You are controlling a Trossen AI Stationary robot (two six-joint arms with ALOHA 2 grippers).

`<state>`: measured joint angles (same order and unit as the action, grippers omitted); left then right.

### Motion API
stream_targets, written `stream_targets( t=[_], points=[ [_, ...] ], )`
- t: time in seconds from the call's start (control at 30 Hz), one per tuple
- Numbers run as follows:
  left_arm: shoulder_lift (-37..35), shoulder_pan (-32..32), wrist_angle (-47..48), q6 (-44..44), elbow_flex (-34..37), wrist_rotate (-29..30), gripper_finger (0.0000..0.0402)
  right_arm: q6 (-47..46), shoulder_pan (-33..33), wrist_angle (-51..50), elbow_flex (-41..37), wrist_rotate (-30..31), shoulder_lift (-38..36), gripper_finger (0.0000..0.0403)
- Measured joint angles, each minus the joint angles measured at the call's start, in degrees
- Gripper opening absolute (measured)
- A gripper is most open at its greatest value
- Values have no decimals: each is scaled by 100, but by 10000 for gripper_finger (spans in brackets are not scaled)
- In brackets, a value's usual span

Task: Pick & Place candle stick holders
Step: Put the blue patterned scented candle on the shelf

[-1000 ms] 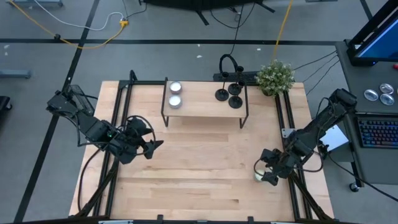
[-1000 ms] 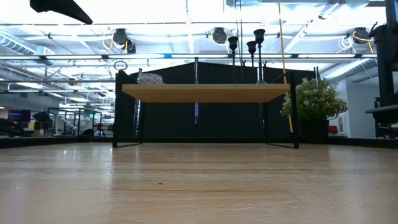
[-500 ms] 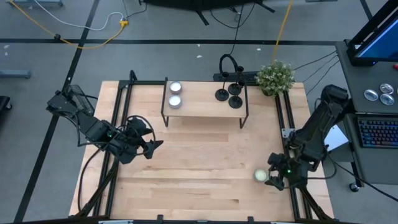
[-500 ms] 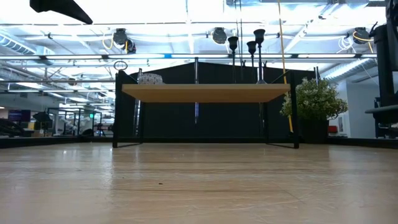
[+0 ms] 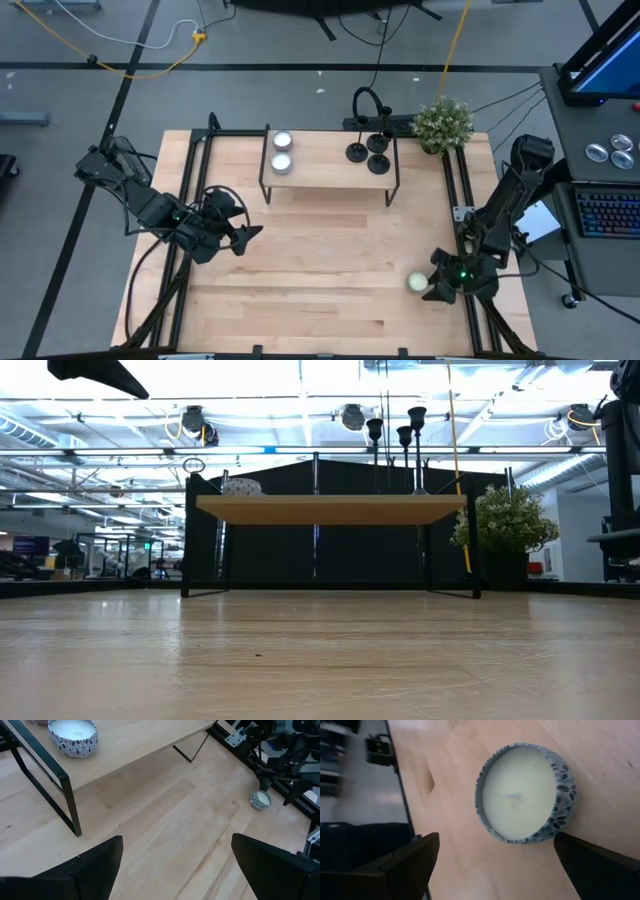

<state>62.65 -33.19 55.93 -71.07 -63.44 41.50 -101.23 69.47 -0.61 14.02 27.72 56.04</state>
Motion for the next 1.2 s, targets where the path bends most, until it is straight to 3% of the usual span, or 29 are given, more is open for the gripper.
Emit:
stream_targets(
  t=[0.43,0.9,1.2],
  points=[
    [0,0,-5,-12,0,-9,378,-45,-4,2492,-1022,527,16,391],
    [0,0,-2,28,-2,-15,385,-154,-4,2556,-1040,678,6,391],
    [0,0,-3,27,-2,-33,378,444,-4,2562,-1045,670,4,391]
  ],
)
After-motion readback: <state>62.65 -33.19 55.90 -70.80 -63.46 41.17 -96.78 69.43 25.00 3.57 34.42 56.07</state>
